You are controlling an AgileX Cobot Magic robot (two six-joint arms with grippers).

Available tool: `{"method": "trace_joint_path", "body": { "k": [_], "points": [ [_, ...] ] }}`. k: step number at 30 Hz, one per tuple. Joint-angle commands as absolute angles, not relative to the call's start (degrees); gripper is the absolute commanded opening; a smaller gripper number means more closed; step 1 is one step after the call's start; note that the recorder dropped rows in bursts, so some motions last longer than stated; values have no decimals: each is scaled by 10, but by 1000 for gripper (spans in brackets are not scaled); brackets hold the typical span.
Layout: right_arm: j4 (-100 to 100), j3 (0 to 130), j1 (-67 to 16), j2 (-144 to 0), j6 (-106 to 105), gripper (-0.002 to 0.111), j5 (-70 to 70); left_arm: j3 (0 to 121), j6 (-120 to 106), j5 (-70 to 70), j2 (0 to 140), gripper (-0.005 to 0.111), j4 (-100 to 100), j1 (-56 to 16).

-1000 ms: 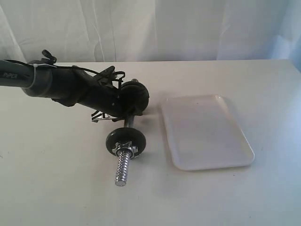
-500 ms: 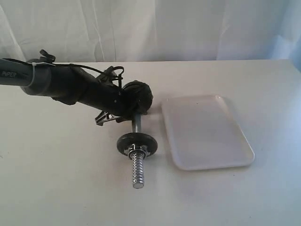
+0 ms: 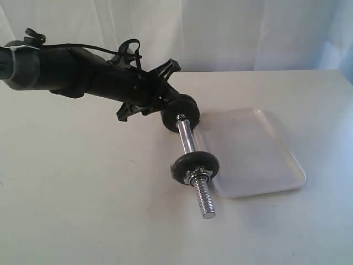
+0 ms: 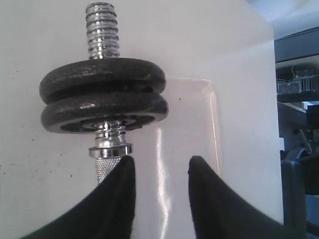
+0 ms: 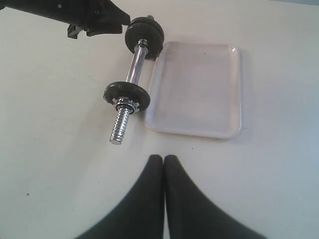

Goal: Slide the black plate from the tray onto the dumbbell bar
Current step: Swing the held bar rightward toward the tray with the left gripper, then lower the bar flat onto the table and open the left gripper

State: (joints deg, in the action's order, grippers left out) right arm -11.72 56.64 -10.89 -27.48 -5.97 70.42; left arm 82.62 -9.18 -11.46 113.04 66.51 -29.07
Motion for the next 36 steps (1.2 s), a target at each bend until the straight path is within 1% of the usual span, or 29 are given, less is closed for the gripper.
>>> {"method": "trace_joint_path", "body": {
  "k": [1, 3, 4, 7, 10, 14, 17, 21, 36],
  "points": [
    [-114, 565, -109, -273, -63, 0, 700, 824, -92, -130, 1127, 21, 662, -293],
    [-114, 565, -109, -273, -63, 0, 700, 824, -92, -130, 1127, 3, 658, -293],
    [-114, 565, -109, -273, -63, 0, 700, 824, -93, -129, 1127, 0, 653, -293],
    [-114, 565, -109, -273, -63, 0, 700, 824, -94, -122, 1126, 0, 632, -293],
    [-112, 565, -109, -273, -63, 0, 700, 824, -75, -134, 1126, 0, 544, -292],
    [-103, 565, -110, -273, -63, 0, 700, 811, 24, -151, 1126, 0, 412, -292],
    [-102, 565, -120, -273, -63, 0, 700, 799, 94, -147, 1126, 0, 353, -292],
    [-95, 565, -132, -273, -62, 0, 700, 798, 94, -148, 1127, 0, 355, -293],
    [-79, 565, -133, -273, -58, 0, 700, 798, 91, -159, 1170, 0, 373, -293]
  ]
}}
